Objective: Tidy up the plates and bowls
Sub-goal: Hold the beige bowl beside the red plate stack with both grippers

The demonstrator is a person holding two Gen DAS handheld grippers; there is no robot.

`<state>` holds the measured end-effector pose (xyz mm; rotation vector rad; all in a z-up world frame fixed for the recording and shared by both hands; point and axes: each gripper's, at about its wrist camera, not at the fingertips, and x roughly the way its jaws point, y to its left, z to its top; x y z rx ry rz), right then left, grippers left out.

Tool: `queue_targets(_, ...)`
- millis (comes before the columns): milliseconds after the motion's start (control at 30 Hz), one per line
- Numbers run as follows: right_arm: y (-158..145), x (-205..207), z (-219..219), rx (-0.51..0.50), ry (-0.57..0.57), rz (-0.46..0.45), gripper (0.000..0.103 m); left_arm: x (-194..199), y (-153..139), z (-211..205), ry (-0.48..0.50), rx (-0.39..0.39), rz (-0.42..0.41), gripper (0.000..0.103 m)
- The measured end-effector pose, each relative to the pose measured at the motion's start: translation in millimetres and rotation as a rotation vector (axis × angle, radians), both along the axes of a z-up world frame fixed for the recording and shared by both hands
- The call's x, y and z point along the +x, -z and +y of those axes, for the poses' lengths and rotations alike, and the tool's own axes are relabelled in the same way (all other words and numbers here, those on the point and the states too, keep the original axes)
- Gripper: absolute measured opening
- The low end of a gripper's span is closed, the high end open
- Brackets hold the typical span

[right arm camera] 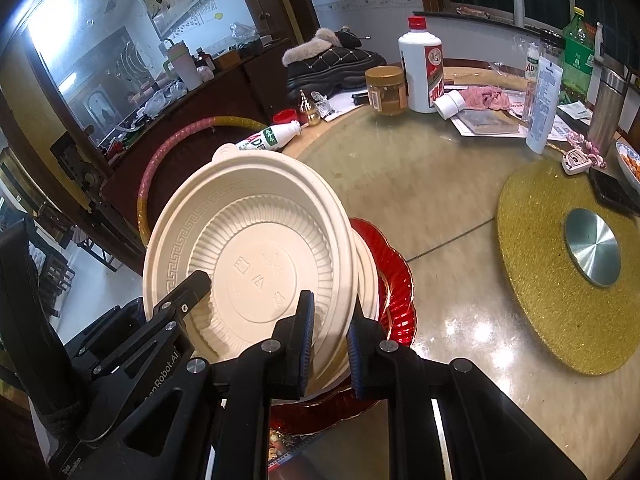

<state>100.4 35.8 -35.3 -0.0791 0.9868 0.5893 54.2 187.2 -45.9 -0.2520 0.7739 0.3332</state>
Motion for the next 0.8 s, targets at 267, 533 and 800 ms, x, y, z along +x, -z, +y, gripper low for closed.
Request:
queue_targets(267,2.0,1.2,0.4,0.0,0.002,0.009,0.015,0.8,0.5,0.4,-0.001,0.0,0.003,0.015)
queue_targets(533,4.0,3.1,0.3,0.003,0.001,0.016,0.015,2.1,2.4,-1.0,-0.001,0.005,0.011,0.016)
queue_targets(800,1.9,2.1,-0.8,0.003,-0.002,0.01,0.015,-0.1,-0.6,-2.7,0.001,0.013,0.005,0.016)
